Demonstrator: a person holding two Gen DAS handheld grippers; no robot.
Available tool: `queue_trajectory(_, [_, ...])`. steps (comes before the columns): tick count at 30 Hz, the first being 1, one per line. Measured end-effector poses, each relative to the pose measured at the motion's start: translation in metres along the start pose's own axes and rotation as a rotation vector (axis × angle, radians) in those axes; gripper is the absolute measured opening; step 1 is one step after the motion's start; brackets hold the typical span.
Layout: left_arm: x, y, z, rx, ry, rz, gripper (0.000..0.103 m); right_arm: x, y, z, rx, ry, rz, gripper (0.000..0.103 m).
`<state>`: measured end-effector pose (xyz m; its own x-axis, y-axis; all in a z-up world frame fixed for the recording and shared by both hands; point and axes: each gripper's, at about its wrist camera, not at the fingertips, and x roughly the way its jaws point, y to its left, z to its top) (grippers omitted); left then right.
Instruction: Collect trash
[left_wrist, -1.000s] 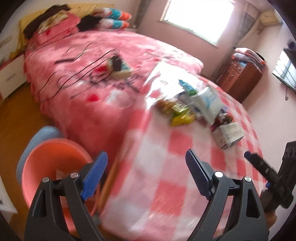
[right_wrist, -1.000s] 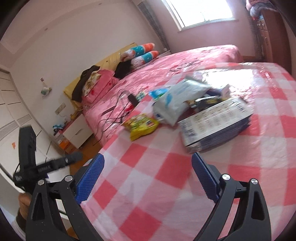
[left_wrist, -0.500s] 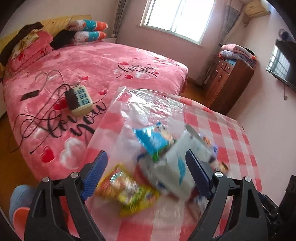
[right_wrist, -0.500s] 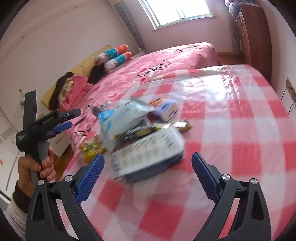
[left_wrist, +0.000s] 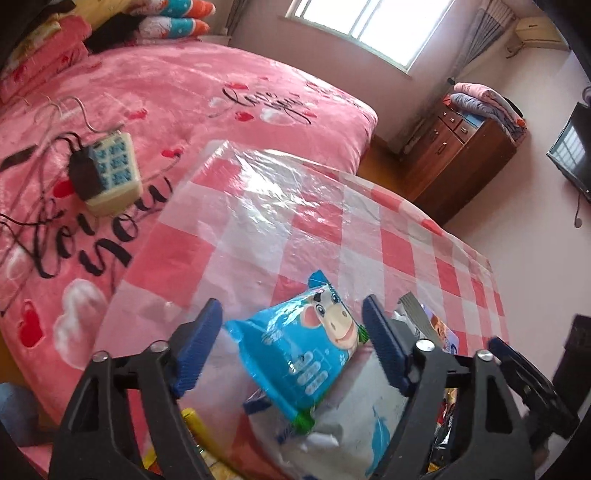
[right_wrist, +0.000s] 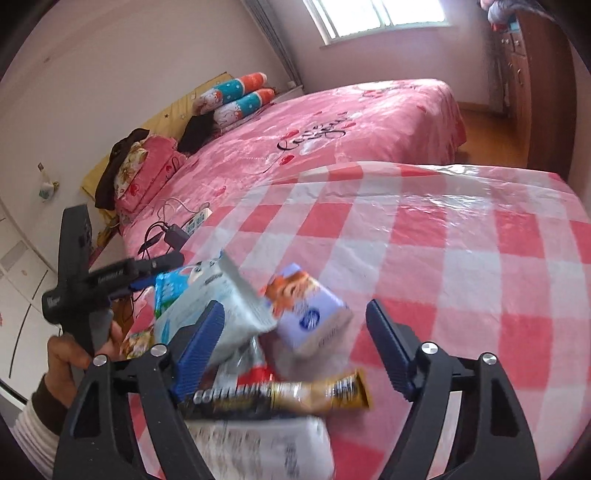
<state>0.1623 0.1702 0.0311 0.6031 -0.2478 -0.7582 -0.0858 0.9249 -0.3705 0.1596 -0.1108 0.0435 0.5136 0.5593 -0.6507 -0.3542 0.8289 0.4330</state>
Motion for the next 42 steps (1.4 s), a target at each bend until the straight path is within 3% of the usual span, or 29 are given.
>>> queue_trajectory(8, [0.028,-0.002,-0.010,-0.006,0.094,-0.083,0.052,0.054,0.000,0.009,-0.069,0.155,0.017,0.076])
queue_trajectory(13, [0.030,-0.012,-0.017,0.007,0.119,-0.108,0.048,0.055,0.001,-0.001,-0.085,0.159,0.048,0.056])
queue_trajectory(27, [0.009,-0.054,-0.078,0.079,0.163,-0.160,0.042,-0.006,-0.003,-0.048,-0.085,0.135,0.015,0.040])
queue_trajectory(42, [-0.028,-0.101,-0.164,0.156,0.208,-0.242,0.043,-0.089,-0.007,-0.126,-0.037,0.085,-0.028,0.042])
